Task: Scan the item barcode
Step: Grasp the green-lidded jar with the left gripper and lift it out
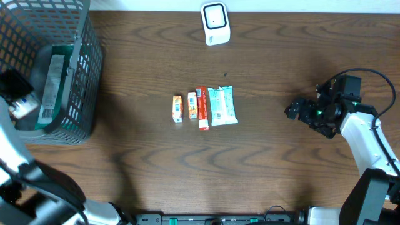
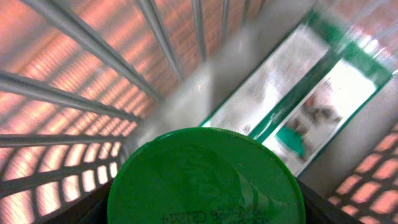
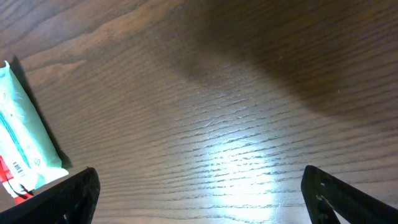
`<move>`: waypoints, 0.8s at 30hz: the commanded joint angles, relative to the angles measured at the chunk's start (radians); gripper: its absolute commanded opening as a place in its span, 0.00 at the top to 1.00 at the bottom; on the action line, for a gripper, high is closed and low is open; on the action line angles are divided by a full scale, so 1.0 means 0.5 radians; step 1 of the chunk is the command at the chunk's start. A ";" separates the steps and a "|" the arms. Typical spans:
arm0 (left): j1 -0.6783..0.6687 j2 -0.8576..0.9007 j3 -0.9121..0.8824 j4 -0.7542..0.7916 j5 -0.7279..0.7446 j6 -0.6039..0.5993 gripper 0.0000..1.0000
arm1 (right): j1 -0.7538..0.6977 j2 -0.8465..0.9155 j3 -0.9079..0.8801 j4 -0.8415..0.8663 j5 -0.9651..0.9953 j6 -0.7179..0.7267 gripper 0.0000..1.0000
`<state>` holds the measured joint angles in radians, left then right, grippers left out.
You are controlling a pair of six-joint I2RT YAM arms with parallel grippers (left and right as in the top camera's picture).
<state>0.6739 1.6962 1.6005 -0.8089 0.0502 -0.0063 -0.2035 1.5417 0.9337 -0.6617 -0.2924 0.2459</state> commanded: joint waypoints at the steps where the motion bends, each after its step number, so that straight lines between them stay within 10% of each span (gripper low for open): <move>1: 0.002 -0.184 0.059 0.060 0.005 -0.105 0.47 | 0.018 -0.024 -0.014 -0.001 -0.009 0.024 0.01; 24: -0.658 -1.095 0.060 0.294 0.005 -0.370 0.51 | 0.018 -0.024 -0.014 0.000 -0.009 0.023 0.01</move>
<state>0.4034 1.1946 1.6012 -0.6586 0.0505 -0.1448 -0.2035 1.5417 0.9337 -0.6617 -0.2924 0.2459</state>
